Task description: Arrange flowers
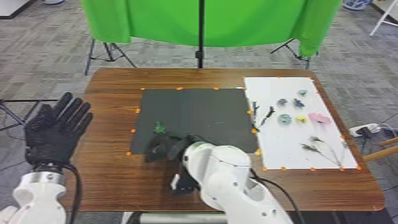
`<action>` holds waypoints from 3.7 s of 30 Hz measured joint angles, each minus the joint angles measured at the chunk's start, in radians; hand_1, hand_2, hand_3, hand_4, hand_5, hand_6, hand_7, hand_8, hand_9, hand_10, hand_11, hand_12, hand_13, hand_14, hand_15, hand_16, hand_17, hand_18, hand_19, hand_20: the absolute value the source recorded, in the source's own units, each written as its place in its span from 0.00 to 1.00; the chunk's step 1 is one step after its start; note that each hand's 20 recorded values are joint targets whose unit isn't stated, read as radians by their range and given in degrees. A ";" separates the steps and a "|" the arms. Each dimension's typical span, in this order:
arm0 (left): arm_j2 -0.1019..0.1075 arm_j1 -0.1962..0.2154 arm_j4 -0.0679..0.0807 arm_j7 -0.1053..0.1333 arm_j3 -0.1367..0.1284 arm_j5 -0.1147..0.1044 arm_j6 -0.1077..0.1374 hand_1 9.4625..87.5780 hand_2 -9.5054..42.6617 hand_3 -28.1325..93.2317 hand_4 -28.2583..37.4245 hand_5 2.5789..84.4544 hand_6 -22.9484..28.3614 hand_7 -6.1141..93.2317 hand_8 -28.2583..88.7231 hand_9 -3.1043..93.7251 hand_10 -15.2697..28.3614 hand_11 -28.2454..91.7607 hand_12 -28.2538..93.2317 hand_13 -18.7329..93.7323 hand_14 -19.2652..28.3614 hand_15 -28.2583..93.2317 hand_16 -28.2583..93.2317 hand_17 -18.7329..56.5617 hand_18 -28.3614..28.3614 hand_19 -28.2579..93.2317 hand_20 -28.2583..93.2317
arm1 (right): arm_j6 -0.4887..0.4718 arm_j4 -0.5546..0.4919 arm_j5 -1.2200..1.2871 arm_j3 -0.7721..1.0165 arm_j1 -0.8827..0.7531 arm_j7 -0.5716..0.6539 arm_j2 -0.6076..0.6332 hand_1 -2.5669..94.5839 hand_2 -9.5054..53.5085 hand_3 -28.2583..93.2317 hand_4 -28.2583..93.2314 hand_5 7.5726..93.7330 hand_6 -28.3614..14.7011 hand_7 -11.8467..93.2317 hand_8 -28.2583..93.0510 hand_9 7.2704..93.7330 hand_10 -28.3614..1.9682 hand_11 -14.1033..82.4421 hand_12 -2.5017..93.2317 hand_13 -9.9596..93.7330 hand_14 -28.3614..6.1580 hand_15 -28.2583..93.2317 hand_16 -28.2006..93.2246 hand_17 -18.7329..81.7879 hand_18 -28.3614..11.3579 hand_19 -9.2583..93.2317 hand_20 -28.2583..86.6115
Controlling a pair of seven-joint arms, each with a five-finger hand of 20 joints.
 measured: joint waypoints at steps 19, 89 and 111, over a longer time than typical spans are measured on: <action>-0.057 0.081 0.018 0.055 -0.071 -0.007 -0.179 0.08 0.51 0.81 0.00 0.46 0.56 0.12 0.17 0.41 0.63 0.31 0.30 0.44 0.64 0.31 0.23 0.20 0.72 0.43 0.33 | 0.153 -0.218 0.247 0.339 -0.083 0.118 0.127 0.26 0.28 0.88 0.06 0.47 0.46 0.18 0.16 0.46 0.16 0.22 0.15 0.56 0.22 0.55 0.34 0.44 0.08 0.89 0.49; -0.041 0.099 -0.027 0.070 -0.069 -0.020 -0.056 0.16 0.44 0.87 0.00 0.50 0.59 0.15 0.17 0.42 0.64 0.35 0.31 0.45 0.66 0.37 0.22 0.19 0.72 0.47 0.34 | 0.390 -0.158 0.091 0.273 -0.073 0.231 0.183 0.55 0.00 0.87 0.09 0.74 0.60 0.55 0.36 0.82 0.42 0.41 0.51 0.74 0.36 0.73 0.47 0.55 0.07 0.99 0.56; 0.001 0.012 -0.006 0.023 0.015 -0.019 -0.047 0.16 0.44 0.88 0.00 0.50 0.59 0.15 0.17 0.43 0.64 0.35 0.31 0.45 0.66 0.37 0.22 0.19 0.72 0.47 0.34 | 0.524 0.086 0.004 0.049 -0.009 0.335 -0.038 0.54 0.00 0.87 0.05 0.72 0.49 0.39 0.31 0.79 0.35 0.45 0.37 0.75 0.35 0.73 0.41 0.57 0.06 1.00 0.58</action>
